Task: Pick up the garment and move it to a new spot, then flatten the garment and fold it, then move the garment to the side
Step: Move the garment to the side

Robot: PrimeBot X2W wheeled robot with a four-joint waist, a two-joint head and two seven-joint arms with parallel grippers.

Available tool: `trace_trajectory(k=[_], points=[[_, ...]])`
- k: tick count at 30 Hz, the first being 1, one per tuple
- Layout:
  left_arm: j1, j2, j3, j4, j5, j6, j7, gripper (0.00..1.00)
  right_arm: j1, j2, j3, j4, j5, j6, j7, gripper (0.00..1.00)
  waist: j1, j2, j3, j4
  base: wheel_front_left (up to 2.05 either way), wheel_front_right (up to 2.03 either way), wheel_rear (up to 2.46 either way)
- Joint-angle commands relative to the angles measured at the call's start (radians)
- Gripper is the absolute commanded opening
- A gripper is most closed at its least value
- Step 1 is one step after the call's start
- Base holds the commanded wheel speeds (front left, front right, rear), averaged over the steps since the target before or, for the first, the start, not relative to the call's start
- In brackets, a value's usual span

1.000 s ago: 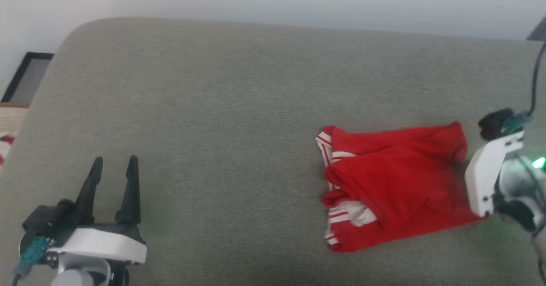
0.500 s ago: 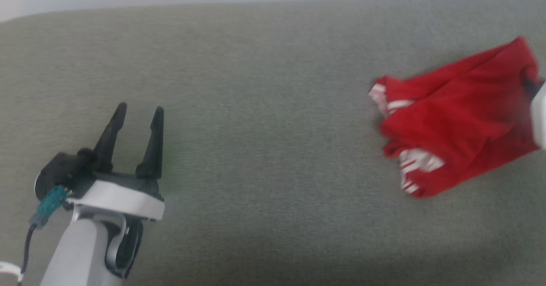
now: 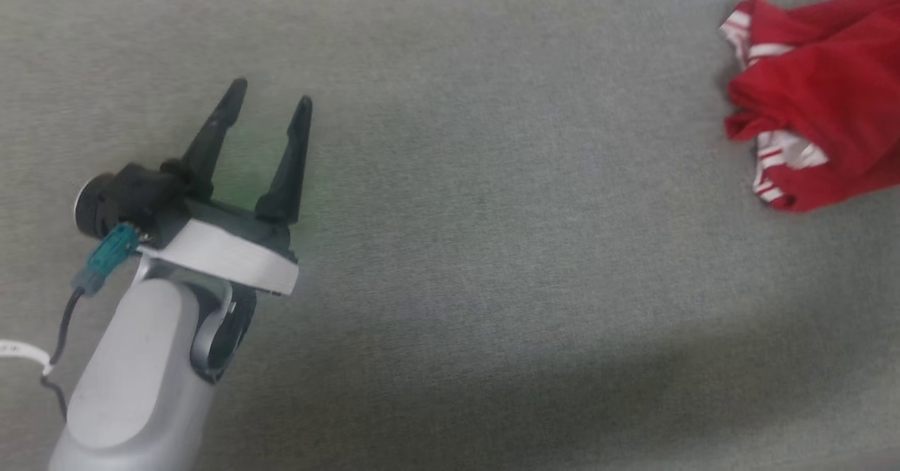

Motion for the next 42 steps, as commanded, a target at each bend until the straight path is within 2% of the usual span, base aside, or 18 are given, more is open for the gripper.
trace_trajectory(k=[1,7,17,19,20,22,23,24,33,42], points=[[-0.027,0.005,-0.016,0.006,-0.012,-0.001,-0.004,1.0,-0.035,-0.001,-0.011,0.032,-0.031,-0.002,-0.034,0.0,0.0,0.0,0.036,-0.03,0.0,0.0,0.0],[-0.093,0.01,-0.065,0.02,-0.014,-0.001,-0.004,1.0,-0.1,-0.008,-0.047,0.17,-0.137,-0.002,-0.13,0.0,0.0,0.0,0.085,-0.047,0.0,0.0,0.0],[-0.161,0.02,-0.111,0.042,-0.024,-0.001,-0.004,1.0,-0.164,0.081,-0.121,0.364,-0.268,-0.002,-0.232,0.0,0.0,0.0,0.132,-0.045,0.0,0.0,0.0],[-0.17,0.022,-0.117,0.045,-0.024,-0.001,-0.004,1.0,-0.176,0.092,-0.145,0.403,-0.295,-0.002,-0.248,0.24,0.0,0.0,0.137,-0.041,0.0,0.0,0.0],[-0.17,0.022,-0.117,0.045,-0.024,-0.001,-0.004,1.0,-0.176,0.092,-0.145,0.403,-0.295,-0.002,-0.248,0.24,0.0,0.0,0.137,-0.041,0.0,0.0,0.0],[-0.175,0.022,-0.121,0.048,-0.028,-0.001,-0.004,1.0,-0.186,0.105,-0.164,0.436,-0.318,-0.002,-0.26,0.46,0.0,0.0,0.139,-0.036,0.0,0.0,0.0],[-0.177,0.022,-0.122,0.05,-0.03,-0.001,-0.004,1.0,-0.191,0.11,-0.176,0.449,-0.331,-0.002,-0.265,0.77,0.0,0.0,0.139,-0.034,0.0,0.0,0.0],[-0.179,0.024,-0.12,0.05,-0.031,-0.001,-0.004,1.0,-0.195,0.117,-0.184,0.463,-0.345,-0.002,-0.271,1.0,0.0,0.0,0.139,-0.032,0.0,0.0,0.0],[-0.135,0.025,-0.073,0.026,-0.036,-0.001,-0.004,1.0,-0.23,0.161,-0.239,0.513,-0.416,-0.002,-0.332,1.0,0.0,0.0,0.102,-0.021,0.0,0.0,0.0],[-0.074,0.028,-0.057,0.054,-0.082,-0.001,-0.004,1.0,-0.228,0.23,-0.259,0.537,-0.354,-0.002,-0.44,1.0,0.0,0.0,0.014,-0.001,0.0,0.0,0.0]])
